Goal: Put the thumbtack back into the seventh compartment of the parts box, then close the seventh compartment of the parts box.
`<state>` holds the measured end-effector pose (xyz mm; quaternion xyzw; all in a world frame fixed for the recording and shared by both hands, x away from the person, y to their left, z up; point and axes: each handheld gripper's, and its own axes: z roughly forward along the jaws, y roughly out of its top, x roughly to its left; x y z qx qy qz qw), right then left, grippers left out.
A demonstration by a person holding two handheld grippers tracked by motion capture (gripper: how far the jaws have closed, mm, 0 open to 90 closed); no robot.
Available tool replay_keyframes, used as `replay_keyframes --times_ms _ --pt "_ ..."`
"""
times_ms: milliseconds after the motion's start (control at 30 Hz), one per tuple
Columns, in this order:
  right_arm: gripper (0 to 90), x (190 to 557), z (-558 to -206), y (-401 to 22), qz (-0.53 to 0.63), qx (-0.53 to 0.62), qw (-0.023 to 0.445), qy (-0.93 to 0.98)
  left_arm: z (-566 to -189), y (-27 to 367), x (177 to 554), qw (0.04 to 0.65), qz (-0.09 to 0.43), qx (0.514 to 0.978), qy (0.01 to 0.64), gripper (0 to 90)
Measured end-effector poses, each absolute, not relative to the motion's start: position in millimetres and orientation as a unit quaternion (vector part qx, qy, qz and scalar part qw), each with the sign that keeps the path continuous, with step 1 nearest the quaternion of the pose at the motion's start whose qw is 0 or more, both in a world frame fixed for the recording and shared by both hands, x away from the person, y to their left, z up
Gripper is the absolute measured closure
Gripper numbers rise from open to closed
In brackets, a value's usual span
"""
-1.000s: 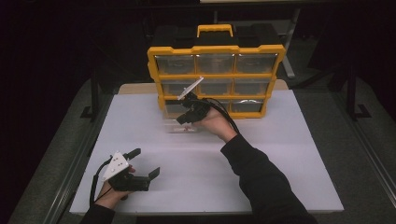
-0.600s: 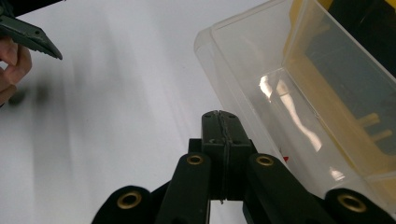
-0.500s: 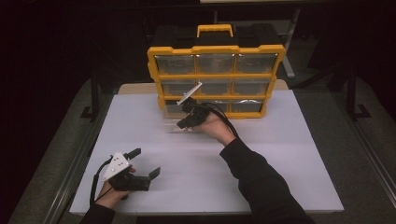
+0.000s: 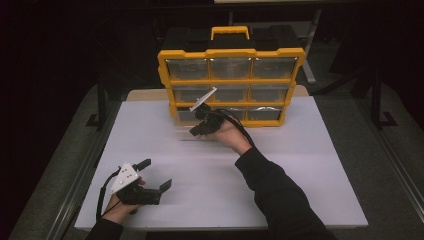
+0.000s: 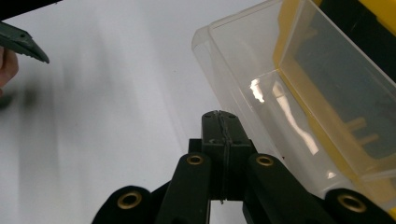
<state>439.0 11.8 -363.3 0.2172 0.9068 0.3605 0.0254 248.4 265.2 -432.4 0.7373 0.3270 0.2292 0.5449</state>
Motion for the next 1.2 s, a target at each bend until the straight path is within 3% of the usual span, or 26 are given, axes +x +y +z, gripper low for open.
replay_keyframes --times_ms 1200 --pt "89.4 466 -366 12 0.366 0.254 0.04 0.894 -432 265 248 0.546 0.228 0.737 0.328 0.0"
